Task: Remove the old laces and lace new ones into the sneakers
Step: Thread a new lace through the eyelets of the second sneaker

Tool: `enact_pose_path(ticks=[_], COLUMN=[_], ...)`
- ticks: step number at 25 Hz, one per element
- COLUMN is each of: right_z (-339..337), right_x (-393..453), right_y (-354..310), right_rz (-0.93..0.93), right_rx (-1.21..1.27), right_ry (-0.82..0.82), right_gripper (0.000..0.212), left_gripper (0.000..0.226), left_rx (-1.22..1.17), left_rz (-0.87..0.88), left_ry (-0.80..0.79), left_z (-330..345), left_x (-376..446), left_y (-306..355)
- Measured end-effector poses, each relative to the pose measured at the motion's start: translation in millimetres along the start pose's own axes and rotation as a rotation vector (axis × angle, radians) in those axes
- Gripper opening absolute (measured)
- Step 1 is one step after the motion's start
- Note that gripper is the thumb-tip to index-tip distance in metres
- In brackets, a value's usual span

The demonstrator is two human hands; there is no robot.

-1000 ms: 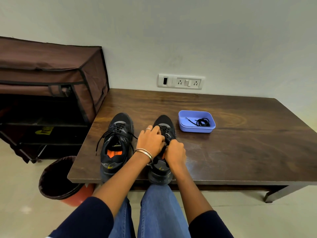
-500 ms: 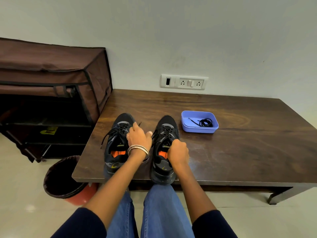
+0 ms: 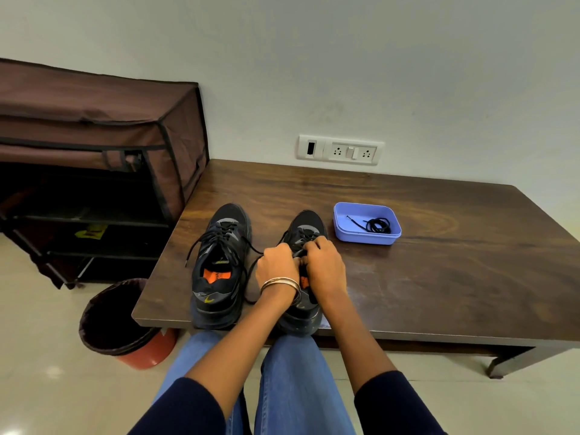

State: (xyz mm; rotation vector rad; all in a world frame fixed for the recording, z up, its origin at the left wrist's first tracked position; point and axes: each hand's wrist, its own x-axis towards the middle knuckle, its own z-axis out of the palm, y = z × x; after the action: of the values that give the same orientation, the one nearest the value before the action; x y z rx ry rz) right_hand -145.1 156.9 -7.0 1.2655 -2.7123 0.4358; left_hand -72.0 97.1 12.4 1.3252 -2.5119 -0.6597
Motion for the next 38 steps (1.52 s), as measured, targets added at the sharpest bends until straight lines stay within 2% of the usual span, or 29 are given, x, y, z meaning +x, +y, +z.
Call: enact_pose_path(ticks=[3, 5, 7, 8, 10, 11, 12, 13, 15, 17, 19, 20, 22, 23, 25, 26, 27, 29, 30, 32, 34, 35, 36, 38], right_z=[2, 3, 5, 4, -1, -4, -6, -8, -14, -16, -11, -10, -10, -13, -24, -29, -29, -28, -27, -24, -23, -23, -24, -21], right_x=[4, 4, 0, 0, 1, 3, 5, 8, 9, 9, 9, 8, 1, -2, -9, -11, -12, -12, -12, -10, -4, -1, 0, 1], right_y=[0, 3, 7, 8, 10, 11, 13, 13, 9, 2, -1, -3, -4, -1, 5, 9, 15, 17, 14, 4, -9, -15, -20, -22], right_rz=[-0.009, 0.072, 0.356, 0.542, 0.87, 0.935, 0.906, 0.788, 0.417, 0.162, 0.086, 0.091, 0.22, 0.348, 0.634, 0.748, 0.852, 0.967, 0.922, 0.593, 0.248, 0.138, 0.08, 0.058], right_rx=[0.033, 0.16, 0.459, 0.702, 1.141, 1.211, 1.19, 1.078, 0.663, 0.177, -0.063, -0.04, 0.296, 0.6, 1.373, 1.629, 1.699, 1.425, 1.194, 0.691, 0.194, 0.004, -0.111, -0.204], right_ry=[0.037, 0.124, 0.273, 0.324, 0.338, 0.325, 0.31, 0.29, 0.143, -0.034, -0.066, -0.034, 0.095, 0.183, 0.387, 0.483, 0.555, 0.589, 0.582, 0.47, 0.202, 0.082, 0.009, -0.025], right_gripper=[0.019, 0.018, 0.012, 0.009, 0.012, 0.016, 0.02, 0.024, 0.03, 0.028, 0.021, 0.017, 0.012, 0.01, 0.012, 0.016, 0.018, 0.018, 0.022, 0.029, 0.023, 0.018, 0.014, 0.014], left_gripper=[0.027, 0.027, 0.027, 0.027, 0.027, 0.027, 0.027, 0.027, 0.025, 0.022, 0.02, 0.019, 0.019, 0.019, 0.02, 0.02, 0.019, 0.019, 0.019, 0.019, 0.019, 0.02, 0.02, 0.02], left_rx=[-0.026, -0.024, -0.023, -0.018, -0.003, 0.004, 0.008, 0.009, -0.007, -0.031, -0.063, -0.073, -0.083, -0.085, -0.088, -0.09, -0.091, -0.085, -0.084, -0.075, -0.049, -0.04, -0.038, -0.04], left_rz=[-0.015, -0.02, -0.033, -0.036, -0.045, -0.048, -0.05, -0.052, -0.054, -0.058, -0.068, -0.074, -0.08, -0.082, -0.084, -0.086, -0.087, -0.083, -0.081, -0.07, -0.061, -0.063, -0.067, -0.066], left_ry=[0.034, 0.037, 0.038, 0.039, 0.036, 0.033, 0.029, 0.026, 0.019, 0.019, 0.023, 0.026, 0.028, 0.028, 0.023, 0.023, 0.024, 0.025, 0.025, 0.025, 0.029, 0.031, 0.029, 0.024], left_z=[4, 6, 6, 5, 6, 6, 5, 5, 4, 2, 1, 1, 0, 0, 0, 1, 1, 0, 0, 1, 1, 1, 1, 1], left_x=[-2, -2, -2, -2, -2, -3, -3, -3, -3, -6, -7, -7, -8, -8, -7, -7, -8, -8, -8, -8, -8, -8, -7, -7], left_y=[-2, -4, -4, -4, -2, -1, -1, -1, -1, -2, -3, -4, -3, -3, -2, -2, -2, -1, -1, -1, -2, -2, -3, -3])
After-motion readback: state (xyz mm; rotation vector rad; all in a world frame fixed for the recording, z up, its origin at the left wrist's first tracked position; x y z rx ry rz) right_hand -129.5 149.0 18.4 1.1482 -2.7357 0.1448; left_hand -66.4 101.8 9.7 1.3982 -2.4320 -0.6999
